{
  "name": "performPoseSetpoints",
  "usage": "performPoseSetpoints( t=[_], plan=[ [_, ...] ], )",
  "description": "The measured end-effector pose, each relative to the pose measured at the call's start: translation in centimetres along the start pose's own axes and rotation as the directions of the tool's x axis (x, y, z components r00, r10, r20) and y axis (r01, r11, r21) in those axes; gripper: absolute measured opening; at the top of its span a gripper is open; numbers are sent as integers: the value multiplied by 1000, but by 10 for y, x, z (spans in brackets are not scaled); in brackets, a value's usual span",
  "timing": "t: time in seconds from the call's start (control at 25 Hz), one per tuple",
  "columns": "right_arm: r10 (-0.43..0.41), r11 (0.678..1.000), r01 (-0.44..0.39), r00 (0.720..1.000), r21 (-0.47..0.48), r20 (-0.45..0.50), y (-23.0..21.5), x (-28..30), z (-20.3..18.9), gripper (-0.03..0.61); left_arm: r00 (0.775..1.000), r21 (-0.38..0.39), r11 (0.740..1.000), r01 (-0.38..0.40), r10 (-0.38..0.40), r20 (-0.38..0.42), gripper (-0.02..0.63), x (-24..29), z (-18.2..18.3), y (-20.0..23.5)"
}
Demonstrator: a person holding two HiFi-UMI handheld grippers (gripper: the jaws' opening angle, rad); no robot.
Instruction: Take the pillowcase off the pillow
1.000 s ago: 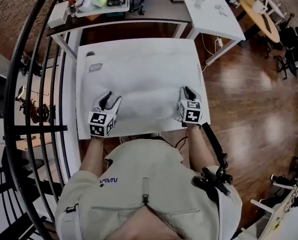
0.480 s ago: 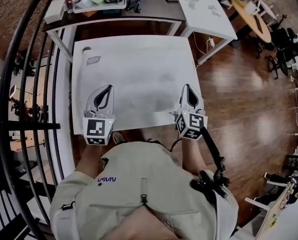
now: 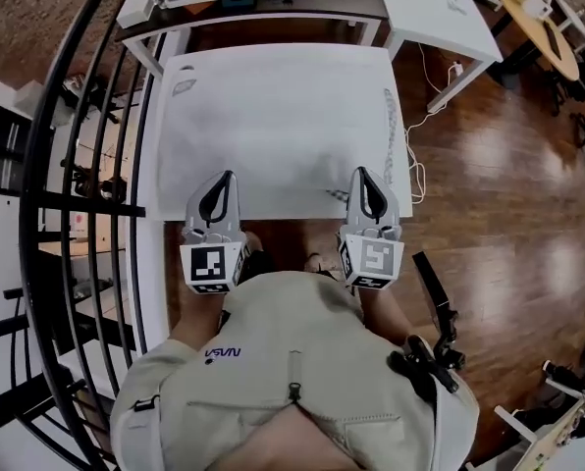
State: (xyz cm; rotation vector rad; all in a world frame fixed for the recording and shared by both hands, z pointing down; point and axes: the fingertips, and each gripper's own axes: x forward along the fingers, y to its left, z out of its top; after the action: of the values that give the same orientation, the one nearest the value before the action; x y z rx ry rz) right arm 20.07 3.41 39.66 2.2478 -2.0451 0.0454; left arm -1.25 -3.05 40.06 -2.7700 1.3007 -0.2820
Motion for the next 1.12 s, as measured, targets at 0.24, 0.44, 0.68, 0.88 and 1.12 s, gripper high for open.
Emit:
performPoseSetpoints(
  t=[0.24,0.44,0.68,0.88,1.12],
  plan=[
    [77,997,-77,997,22,6,6,-20,-11,3,995,40,994,-104,103,15,5,-28,8,-19],
    [89,996,-90,996,24,25,18,-34,-5,3,996,30,996,-84,83,9,5,-39,-3,-30],
    [65,997,-65,998,34,-1,31,-40,-8,3,996,15,996,-92,92,-5,5,-56,-15,-14],
    [36,999,-35,999,21,-5,42,-40,-10,3,996,20,996,-92,91,12,5,-61,-16,3],
    [27,1000,-27,999,16,-22,49,-45,-13,2,997,16,997,-72,72,16,5,-65,-20,6]
  ],
)
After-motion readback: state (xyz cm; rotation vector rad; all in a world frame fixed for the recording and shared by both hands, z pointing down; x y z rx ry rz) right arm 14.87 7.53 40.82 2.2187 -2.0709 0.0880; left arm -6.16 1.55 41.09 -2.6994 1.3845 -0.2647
